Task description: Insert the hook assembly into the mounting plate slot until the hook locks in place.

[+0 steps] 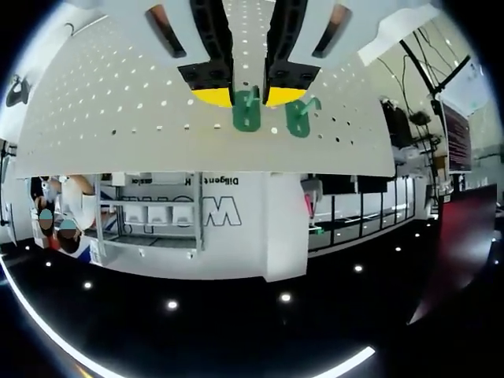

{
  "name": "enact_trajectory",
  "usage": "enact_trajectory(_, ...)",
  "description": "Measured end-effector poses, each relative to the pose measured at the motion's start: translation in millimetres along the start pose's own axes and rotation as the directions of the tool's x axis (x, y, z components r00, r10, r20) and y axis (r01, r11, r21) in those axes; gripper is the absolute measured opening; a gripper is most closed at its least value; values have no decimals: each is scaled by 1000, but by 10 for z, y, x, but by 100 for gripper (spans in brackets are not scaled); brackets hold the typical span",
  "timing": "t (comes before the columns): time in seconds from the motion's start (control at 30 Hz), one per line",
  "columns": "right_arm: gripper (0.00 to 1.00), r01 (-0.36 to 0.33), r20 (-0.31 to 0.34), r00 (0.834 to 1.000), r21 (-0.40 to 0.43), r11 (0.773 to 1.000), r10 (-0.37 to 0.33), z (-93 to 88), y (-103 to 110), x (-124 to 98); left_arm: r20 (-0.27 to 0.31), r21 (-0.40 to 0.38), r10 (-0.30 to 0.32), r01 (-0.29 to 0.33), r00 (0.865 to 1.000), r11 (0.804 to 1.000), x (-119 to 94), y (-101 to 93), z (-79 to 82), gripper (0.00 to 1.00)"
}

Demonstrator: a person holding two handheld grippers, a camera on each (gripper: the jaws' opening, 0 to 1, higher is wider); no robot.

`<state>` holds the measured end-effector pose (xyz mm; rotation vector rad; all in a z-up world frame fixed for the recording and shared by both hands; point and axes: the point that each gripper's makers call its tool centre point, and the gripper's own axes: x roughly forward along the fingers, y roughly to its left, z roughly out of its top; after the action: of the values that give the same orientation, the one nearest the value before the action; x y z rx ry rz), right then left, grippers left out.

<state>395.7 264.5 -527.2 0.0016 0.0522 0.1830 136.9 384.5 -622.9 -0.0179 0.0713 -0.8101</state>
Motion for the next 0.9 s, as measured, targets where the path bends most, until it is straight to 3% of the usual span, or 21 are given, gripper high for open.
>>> enact_trajectory(0.27, 14, -27, 14, 1000, 7, 1000, 27, 1, -53, -270, -14, -5, -11, 11, 1000, 1000, 0, -127, -15, 66)
enact_trajectory(0.9, 15, -79, -1, 997, 7, 997, 79, -188, -365, -836, -72, 29, -81, 83, 994, 996, 279, -439, -74, 64)
